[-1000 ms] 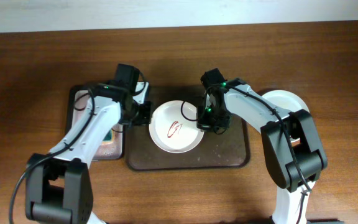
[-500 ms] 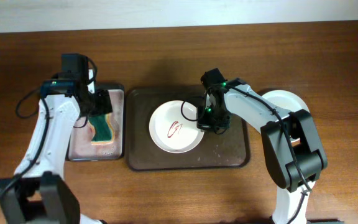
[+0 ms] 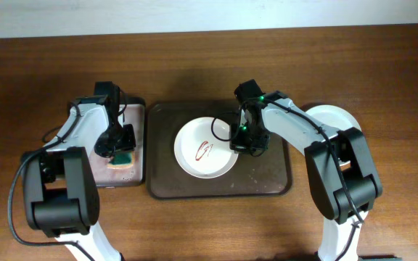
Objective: Clean dirty plates on tray and stack at the side
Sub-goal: 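Dip the sponge in the sponge tray and bring it onto the plate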
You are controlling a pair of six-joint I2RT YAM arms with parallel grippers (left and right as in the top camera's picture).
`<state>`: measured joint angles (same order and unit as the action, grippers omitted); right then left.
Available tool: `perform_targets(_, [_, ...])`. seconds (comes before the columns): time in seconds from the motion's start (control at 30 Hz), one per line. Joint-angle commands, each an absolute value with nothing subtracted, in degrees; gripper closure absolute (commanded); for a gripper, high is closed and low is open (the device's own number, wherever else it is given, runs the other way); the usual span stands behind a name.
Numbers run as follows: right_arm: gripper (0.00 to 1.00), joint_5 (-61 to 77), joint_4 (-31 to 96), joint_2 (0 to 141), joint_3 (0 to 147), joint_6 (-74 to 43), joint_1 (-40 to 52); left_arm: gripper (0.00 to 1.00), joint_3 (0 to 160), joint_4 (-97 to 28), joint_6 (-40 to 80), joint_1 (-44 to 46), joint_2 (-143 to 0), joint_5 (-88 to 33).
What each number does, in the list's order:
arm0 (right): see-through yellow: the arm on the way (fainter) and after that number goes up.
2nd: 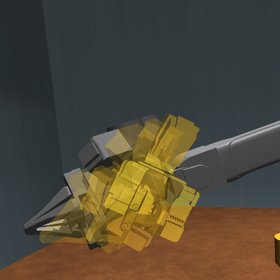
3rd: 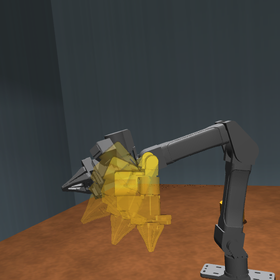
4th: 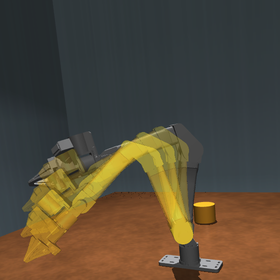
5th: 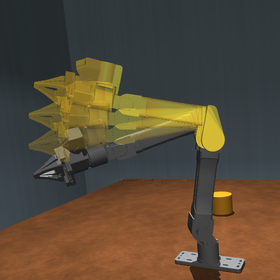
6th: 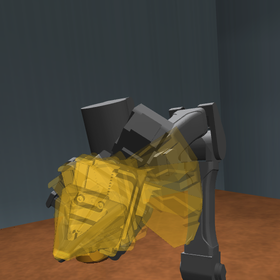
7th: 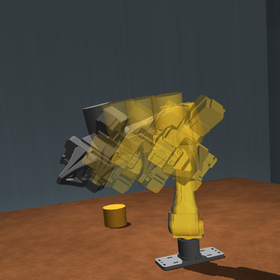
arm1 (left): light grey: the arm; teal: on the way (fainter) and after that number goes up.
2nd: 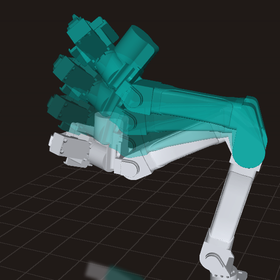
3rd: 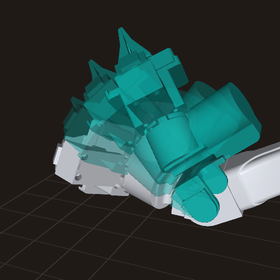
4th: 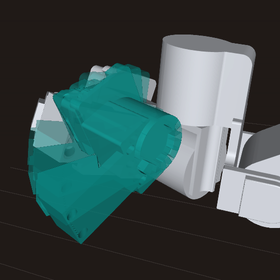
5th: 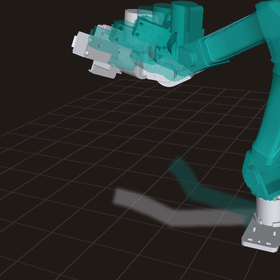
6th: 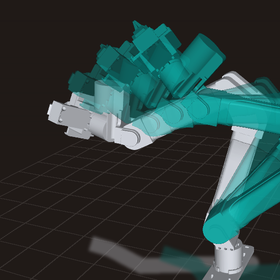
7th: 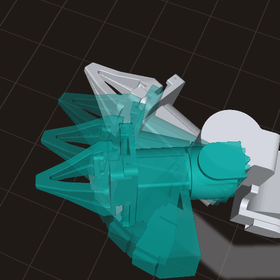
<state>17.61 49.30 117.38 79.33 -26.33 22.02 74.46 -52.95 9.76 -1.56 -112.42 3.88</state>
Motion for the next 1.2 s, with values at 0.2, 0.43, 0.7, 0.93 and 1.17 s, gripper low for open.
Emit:
perform_targets(0.2, [0.96, 15.9, 49.8, 118.5, 78.7, -25.7, 22.1, 1.00, 75.7, -54.3, 9.3, -1.7, -111.8, 3.5])
perform_targets(0.43, [0.96, 15.9, 49.7, 118.5, 78.7, -25.7, 22.1, 0.05, 75.9, -55.1, 9.4, -1.7, -108.8, 3.5])
perform_targets(0.7, [0.96, 15.9, 49.7, 118.5, 78.7, -25.7, 22.1, 0.31, 73.4, -53.8, 9.4, -1.7, -108.8, 3.2])
perform_targets(0.93, [0.96, 15.9, 49.7, 118.5, 78.7, -25.7, 22.1, 1.00, 70.5, -51.2, 9.4, -1.7, -108.8, 2.9])
perform_targets(1.17, [0.96, 15.9, 49.9, 118.5, 78.7, -25.7, 22.0, 1.00, 73.7, -51.9, 9.4, -1.7, -105.8, 2.9])
